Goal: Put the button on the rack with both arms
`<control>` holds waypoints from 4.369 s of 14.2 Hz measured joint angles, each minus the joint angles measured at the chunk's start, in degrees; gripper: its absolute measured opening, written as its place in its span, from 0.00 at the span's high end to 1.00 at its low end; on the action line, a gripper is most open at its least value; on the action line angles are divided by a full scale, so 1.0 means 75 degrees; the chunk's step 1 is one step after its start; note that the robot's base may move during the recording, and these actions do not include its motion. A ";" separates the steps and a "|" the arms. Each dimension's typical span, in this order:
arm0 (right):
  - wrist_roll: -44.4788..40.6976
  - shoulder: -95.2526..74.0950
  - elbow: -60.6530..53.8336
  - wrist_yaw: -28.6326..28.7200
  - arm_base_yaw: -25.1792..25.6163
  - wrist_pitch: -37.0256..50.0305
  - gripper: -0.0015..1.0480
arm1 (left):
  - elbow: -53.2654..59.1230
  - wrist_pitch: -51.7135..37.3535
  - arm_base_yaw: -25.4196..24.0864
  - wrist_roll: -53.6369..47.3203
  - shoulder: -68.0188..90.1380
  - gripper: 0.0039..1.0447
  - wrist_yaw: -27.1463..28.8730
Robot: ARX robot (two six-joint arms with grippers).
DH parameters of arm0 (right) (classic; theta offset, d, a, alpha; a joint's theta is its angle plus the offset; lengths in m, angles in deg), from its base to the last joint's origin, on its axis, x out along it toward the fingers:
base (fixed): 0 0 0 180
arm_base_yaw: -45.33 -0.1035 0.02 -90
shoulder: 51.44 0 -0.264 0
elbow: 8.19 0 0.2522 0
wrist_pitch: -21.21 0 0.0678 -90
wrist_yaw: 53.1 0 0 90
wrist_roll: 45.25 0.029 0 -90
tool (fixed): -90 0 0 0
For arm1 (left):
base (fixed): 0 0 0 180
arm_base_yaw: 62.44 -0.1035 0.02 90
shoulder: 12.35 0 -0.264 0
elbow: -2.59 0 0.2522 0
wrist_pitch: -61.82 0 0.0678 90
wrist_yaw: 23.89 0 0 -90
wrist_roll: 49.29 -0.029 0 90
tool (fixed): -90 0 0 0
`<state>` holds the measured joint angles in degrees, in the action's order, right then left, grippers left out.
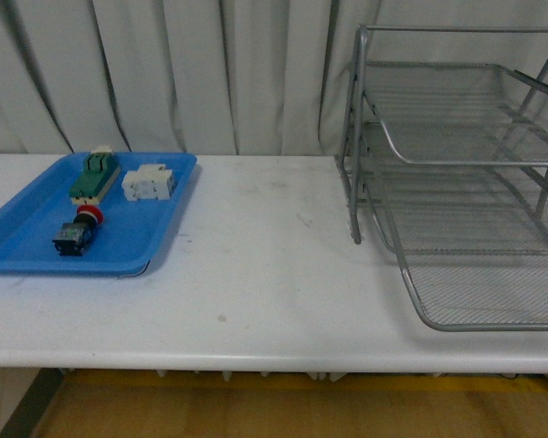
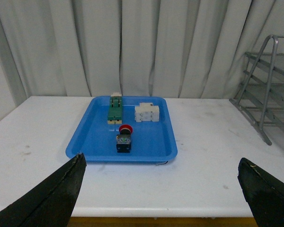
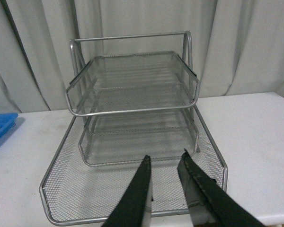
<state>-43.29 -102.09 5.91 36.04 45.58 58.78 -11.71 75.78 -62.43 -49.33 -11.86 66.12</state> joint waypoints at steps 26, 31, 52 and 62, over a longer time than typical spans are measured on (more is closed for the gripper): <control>-0.0239 0.6723 0.0041 0.0122 0.0003 -0.6860 0.42 | -0.1151 0.0714 0.0548 0.0408 0.2911 0.06 0.1300; -0.0239 0.6723 0.0041 0.0117 -0.0032 -0.6872 0.06 | -0.3955 -0.2702 0.0309 -0.0114 1.0200 0.06 0.0679; -0.0242 0.6723 0.0041 0.0117 -0.0029 -0.6872 0.06 | -1.1150 -0.1017 -0.0664 0.0035 1.8246 0.64 -0.0373; -0.0239 0.6723 0.0041 0.0117 -0.0032 -0.6872 0.06 | -0.3028 -0.0315 0.0239 -0.0516 0.7402 0.65 0.1023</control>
<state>-45.08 -51.67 6.21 36.91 45.34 7.25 -34.42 73.42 -60.63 -53.19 43.66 73.79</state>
